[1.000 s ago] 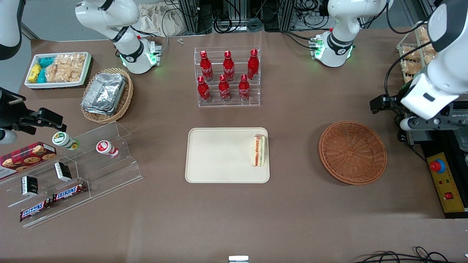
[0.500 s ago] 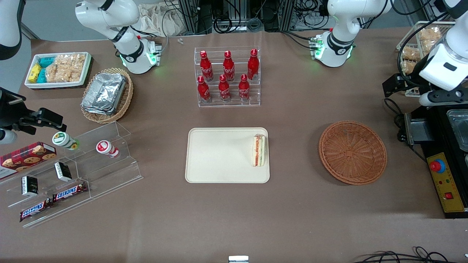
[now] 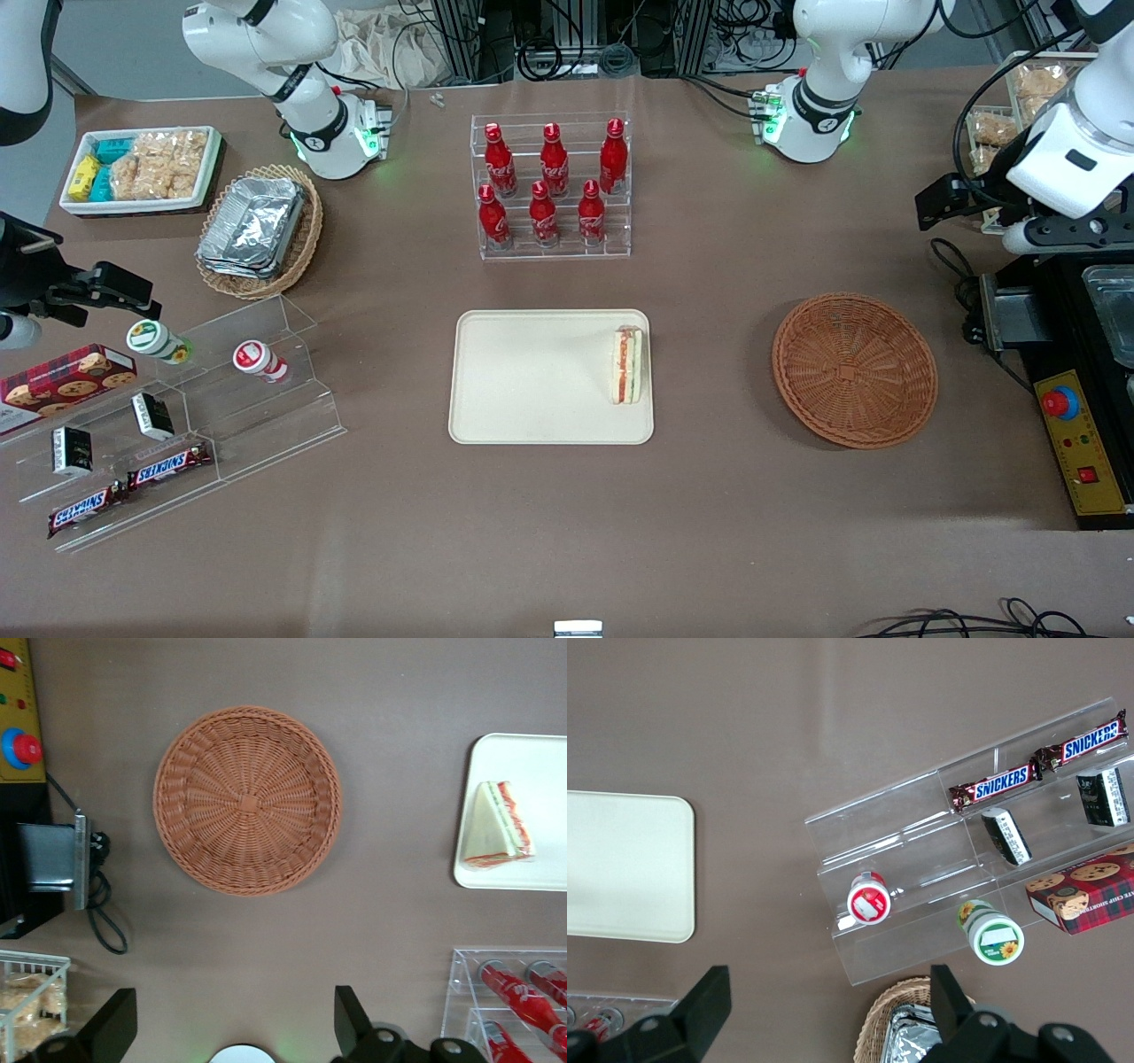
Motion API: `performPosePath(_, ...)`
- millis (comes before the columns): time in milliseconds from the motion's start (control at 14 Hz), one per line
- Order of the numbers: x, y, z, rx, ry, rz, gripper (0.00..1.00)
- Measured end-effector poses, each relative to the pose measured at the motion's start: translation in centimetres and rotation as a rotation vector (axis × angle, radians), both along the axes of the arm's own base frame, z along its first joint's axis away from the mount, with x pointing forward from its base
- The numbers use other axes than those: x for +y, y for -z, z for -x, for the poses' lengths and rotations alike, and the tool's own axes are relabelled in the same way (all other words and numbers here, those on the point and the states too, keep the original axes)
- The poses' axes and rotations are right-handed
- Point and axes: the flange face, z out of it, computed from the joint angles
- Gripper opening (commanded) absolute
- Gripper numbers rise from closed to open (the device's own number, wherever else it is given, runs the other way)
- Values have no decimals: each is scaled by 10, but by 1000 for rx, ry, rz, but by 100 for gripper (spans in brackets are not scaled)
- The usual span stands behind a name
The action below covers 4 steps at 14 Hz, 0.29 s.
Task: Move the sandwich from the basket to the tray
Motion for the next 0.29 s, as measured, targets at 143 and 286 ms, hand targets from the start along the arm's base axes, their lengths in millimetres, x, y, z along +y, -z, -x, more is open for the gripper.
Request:
performPosePath(143, 14, 1, -2, 6, -34, 47, 100)
performPosePath(286, 25, 3, -4, 10, -52, 57, 100)
